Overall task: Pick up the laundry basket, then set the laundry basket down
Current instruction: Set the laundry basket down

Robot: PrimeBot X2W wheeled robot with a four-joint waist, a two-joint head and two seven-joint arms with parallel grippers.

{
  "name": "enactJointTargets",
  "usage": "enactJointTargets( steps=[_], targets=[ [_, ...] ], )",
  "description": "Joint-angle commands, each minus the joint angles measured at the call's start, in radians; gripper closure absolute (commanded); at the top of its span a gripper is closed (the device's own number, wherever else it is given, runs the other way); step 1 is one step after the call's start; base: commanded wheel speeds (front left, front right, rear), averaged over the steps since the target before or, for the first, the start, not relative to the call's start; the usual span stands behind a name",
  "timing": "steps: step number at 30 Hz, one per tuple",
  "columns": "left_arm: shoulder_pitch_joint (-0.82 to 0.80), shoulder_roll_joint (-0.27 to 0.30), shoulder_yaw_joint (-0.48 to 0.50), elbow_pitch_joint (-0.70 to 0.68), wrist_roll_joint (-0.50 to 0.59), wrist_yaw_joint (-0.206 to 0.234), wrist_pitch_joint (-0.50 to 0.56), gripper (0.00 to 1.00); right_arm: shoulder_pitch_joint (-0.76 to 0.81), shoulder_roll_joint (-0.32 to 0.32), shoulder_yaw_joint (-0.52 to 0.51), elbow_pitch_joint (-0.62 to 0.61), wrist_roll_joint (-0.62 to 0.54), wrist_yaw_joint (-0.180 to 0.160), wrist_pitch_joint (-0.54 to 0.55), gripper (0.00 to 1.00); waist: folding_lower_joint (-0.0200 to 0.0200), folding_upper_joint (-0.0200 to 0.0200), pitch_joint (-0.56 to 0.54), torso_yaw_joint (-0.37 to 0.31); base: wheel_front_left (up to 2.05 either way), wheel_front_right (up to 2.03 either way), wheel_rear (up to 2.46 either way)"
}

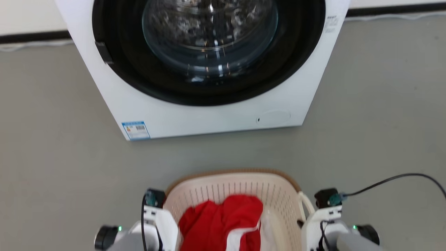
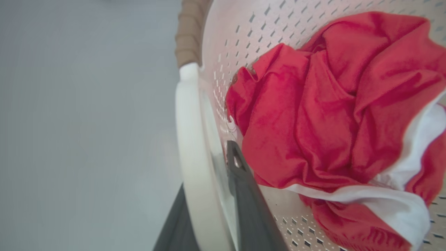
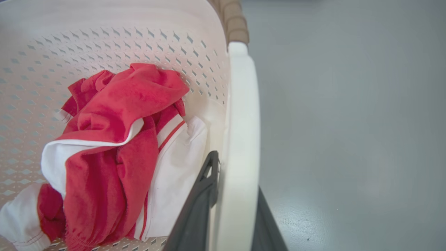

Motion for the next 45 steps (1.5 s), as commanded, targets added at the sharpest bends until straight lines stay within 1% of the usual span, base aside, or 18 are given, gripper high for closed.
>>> enactJointTargets(
  steps=[1,8,14,15,21,28,37,45],
  targets=[
    [-0.058,-0.015,-0.001,-0.023,0.024,-0.015,-0.017,1.00,-0.051,0.038,0.015,-0.035,-0.006,0.025,-0.040,1.00,0.0001,0.0000,0.048,0.007,0.00,0.00,0.00],
    [-0.188,-0.009,0.003,-0.019,0.042,-0.001,-0.075,1.00,-0.159,0.038,-0.003,-0.009,-0.011,0.025,-0.132,1.00,0.0001,0.0000,0.185,0.025,0.00,0.00,0.00],
    [-0.296,0.018,0.013,-0.014,0.051,0.006,-0.127,1.00,-0.269,0.038,-0.011,0.032,-0.037,0.025,-0.213,1.00,0.0001,0.0000,0.314,0.037,0.00,0.00,0.00],
    [-0.296,0.018,0.013,-0.014,0.051,0.006,-0.127,1.00,-0.269,0.038,-0.011,0.032,-0.037,0.025,-0.213,1.00,0.0001,0.0000,0.314,0.037,0.00,0.00,0.00],
    [-0.376,0.037,0.018,-0.007,0.057,0.015,-0.155,1.00,-0.352,0.038,-0.020,0.075,-0.068,0.025,-0.264,1.00,0.0001,0.0000,0.443,0.048,0.00,0.00,0.00],
    [-0.468,0.050,0.020,-0.001,0.067,0.026,-0.193,1.00,-0.441,0.038,-0.060,0.098,-0.088,0.025,-0.306,1.00,0.0001,0.0000,0.579,0.055,0.00,0.00,0.00],
    [-0.552,0.060,0.025,0.006,0.074,0.052,-0.245,1.00,-0.522,0.036,-0.122,0.106,-0.143,0.025,-0.325,1.00,0.0001,0.0000,0.688,0.052,0.00,0.00,0.00],
    [-0.596,0.068,0.029,0.012,0.072,0.058,-0.270,1.00,-0.559,0.034,-0.196,0.106,-0.210,0.025,-0.327,1.00,0.0001,0.0000,0.750,0.046,0.00,0.00,0.00]
  ],
)
